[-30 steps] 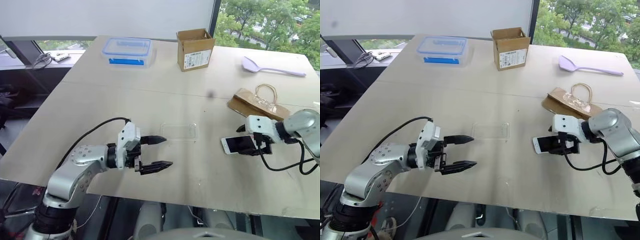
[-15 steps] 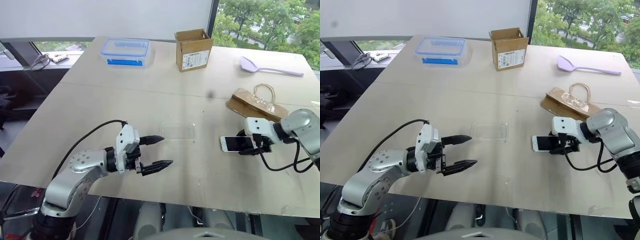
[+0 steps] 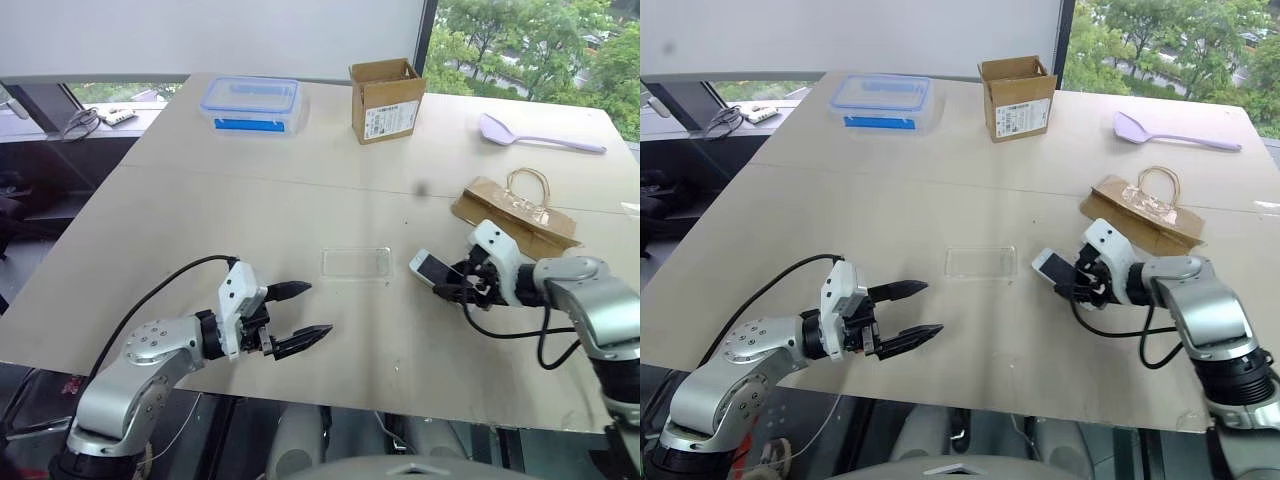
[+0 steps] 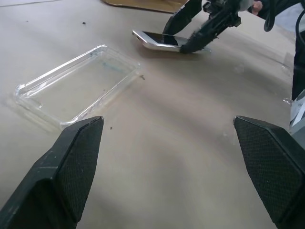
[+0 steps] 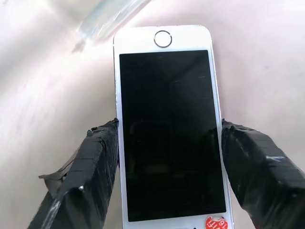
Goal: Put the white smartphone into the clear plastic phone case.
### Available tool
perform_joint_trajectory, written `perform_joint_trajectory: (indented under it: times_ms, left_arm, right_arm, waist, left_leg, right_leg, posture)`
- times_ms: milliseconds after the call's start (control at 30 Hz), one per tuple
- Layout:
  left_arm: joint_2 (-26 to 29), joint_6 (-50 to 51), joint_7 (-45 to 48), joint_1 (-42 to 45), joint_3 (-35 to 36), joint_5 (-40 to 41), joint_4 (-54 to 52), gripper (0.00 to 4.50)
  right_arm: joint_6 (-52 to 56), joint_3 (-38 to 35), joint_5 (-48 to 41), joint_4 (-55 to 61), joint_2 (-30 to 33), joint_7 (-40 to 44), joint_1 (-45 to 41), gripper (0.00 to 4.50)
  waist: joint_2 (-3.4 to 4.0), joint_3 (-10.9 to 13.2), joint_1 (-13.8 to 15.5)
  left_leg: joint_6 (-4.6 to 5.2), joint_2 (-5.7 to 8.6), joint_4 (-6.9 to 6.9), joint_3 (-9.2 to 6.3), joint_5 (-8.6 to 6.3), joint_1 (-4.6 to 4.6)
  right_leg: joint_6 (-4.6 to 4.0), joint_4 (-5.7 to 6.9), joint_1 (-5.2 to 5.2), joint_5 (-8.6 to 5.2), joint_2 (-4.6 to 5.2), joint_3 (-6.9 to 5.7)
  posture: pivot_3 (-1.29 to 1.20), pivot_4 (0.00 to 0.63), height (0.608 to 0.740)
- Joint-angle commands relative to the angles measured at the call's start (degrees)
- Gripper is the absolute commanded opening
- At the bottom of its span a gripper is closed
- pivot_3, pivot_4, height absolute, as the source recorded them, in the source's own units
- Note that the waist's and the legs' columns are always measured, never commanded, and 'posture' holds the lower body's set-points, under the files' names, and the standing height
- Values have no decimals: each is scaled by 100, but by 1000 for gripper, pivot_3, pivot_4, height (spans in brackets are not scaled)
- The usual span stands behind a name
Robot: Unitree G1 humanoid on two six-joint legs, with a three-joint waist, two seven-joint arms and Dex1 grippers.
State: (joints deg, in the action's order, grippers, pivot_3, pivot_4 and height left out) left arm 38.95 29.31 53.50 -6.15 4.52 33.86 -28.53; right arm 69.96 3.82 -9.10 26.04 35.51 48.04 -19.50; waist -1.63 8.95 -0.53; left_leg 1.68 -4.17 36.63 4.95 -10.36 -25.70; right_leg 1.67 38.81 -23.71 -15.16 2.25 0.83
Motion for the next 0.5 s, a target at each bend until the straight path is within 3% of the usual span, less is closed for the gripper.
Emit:
perform_joint_trajectory:
  times_ms: [33, 133, 333, 500]
  left_arm:
    - [-26, -75, -15, 133, -66, 35, -162, 4500]
    - [-22, -61, 3, 224, -115, 48, -114, 4500]
    - [16, -78, 110, 402, -130, 37, 112, 4500]
    - [8, -57, 91, 418, -127, 54, 107, 4500]
  right_arm:
    - [-132, 229, 144, 488, 251, -409, 68, 4430]
    - [-139, 125, -65, 656, 265, -515, -5, 4430]
    - [-1180, -113, -442, 357, 1455, 390, 33, 4430]
    - [-2307, 6, 50, -684, 1567, -8, -268, 4430]
  waist:
    - [1, 0, 1]
    - [1, 0, -20]
    - [12, 8, -10]
    - [12, 8, -37]
  left_leg:
    - [0, 1, 0, 3, 0, -1]
    - [1, 4, -4, 5, -1, -2]
    - [23, 2, -13, 3, 13, 1]
    - [26, 2, -13, 9, 14, 2]
  right_leg:
    - [0, -5, 0, 0, 2, 0]
    - [0, -9, -1, 0, 3, 2]
    - [2, -9, -3, -2, -20, -2]
    - [4, -13, -2, -2, -33, 6]
  posture:
    - [0, 150, 740]
    - [0, 150, 740]
    - [0, 150, 740]
    - [0, 150, 740]
